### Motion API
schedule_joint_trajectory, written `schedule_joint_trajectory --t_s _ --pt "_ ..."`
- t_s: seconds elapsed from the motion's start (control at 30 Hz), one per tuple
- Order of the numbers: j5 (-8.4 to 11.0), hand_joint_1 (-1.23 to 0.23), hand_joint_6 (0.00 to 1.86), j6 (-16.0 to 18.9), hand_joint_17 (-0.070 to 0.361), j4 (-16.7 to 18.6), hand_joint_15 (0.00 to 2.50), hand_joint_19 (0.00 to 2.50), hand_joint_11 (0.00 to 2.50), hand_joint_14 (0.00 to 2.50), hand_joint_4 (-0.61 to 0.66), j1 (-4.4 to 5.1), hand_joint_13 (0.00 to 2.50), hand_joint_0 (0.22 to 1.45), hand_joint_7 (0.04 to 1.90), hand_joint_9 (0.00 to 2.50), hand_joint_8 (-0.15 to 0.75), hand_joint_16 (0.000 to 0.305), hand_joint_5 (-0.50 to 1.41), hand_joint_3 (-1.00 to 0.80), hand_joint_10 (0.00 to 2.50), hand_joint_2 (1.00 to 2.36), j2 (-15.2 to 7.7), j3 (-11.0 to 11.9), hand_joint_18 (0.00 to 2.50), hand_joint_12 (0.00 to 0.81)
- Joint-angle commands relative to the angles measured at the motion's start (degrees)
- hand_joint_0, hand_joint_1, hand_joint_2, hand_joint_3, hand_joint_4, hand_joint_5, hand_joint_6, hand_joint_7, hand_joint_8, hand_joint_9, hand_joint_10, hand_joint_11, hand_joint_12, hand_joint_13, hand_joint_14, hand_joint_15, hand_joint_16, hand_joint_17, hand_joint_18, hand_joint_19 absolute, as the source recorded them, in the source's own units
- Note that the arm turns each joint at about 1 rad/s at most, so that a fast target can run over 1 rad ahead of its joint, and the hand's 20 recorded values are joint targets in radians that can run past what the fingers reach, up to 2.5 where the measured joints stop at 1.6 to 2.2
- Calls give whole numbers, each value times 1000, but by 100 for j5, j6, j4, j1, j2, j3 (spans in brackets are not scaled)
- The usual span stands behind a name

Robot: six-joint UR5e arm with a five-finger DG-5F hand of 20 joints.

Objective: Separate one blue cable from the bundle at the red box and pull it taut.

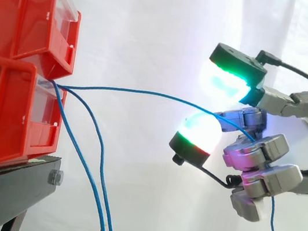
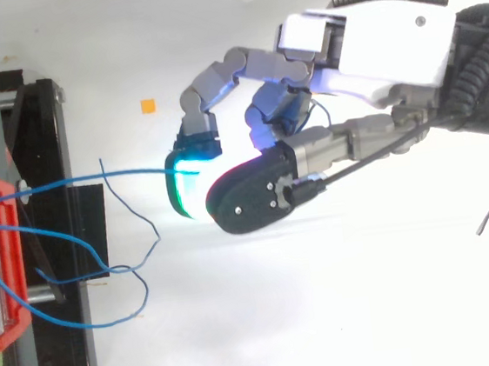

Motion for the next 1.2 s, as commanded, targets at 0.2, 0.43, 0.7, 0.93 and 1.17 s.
schedule_joint_trajectory --t_s 0.2,0.43,0.7,0.93,1.17 --pt "158 -660 891 -4 142 200 1705 939 1721 82 91 -48 1430 649 1061 1011 355 63 -185 -426 1070 1006 -1 -5 1030 412" --pt "298 -705 895 -13 143 253 1702 938 1722 92 105 -66 1422 658 1072 1004 359 64 -186 -383 1070 1009 -10 -5 1027 408" --pt "562 -437 895 -31 160 271 1610 927 1653 192 159 -92 1442 499 1034 1013 397 71 -196 -500 1158 1000 -19 -5 1079 448" --pt "852 -407 894 -40 164 332 1600 921 1660 211 170 -101 1442 490 1018 1013 397 73 -200 -500 1149 1000 -19 -5 1083 458" --pt "966 -549 893 -48 155 350 1643 943 1704 165 161 -109 1425 538 1042 996 375 69 -200 -500 1090 1000 -45 -5 1042 431"
